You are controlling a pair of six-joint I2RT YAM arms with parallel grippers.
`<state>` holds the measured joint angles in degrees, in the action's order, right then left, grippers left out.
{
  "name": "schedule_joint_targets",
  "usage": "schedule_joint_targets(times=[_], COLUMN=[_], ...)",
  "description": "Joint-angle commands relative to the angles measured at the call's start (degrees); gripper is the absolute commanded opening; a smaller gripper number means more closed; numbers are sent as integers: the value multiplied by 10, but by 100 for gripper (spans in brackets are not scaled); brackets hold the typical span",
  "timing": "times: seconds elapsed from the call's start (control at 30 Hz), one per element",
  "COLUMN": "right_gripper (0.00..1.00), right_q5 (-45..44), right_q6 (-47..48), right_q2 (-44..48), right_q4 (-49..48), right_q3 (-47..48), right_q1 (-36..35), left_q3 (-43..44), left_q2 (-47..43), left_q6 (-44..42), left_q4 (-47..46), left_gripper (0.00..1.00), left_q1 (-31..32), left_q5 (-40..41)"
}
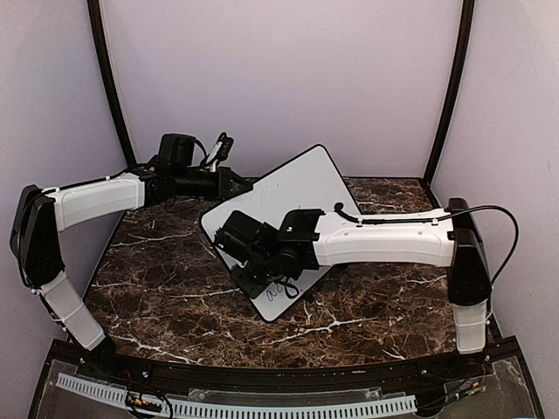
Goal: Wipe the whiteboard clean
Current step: Erase the whiteboard at the center of the board.
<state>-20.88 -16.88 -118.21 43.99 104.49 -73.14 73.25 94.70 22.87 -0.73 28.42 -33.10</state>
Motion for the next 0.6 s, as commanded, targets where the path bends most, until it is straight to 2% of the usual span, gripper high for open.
schedule_joint_targets(times=[0.0, 0.2, 0.57], right_gripper=[31, 31, 30], right_q5=[16, 28, -10], right_q6=[-24, -36, 5], right_q2=[21, 36, -17], right_q4=[22, 22, -3], right_q3=[-45, -62, 69], right_q1=[-7, -7, 38], left_q3=[4, 1, -6], left_q2=[-26, -21, -22], left_q6=[-23, -17, -7], left_q4=[18, 10, -6], left_gripper=[0, 0, 0], left_q1=[12, 12, 13], left_q5=[-5, -19, -26])
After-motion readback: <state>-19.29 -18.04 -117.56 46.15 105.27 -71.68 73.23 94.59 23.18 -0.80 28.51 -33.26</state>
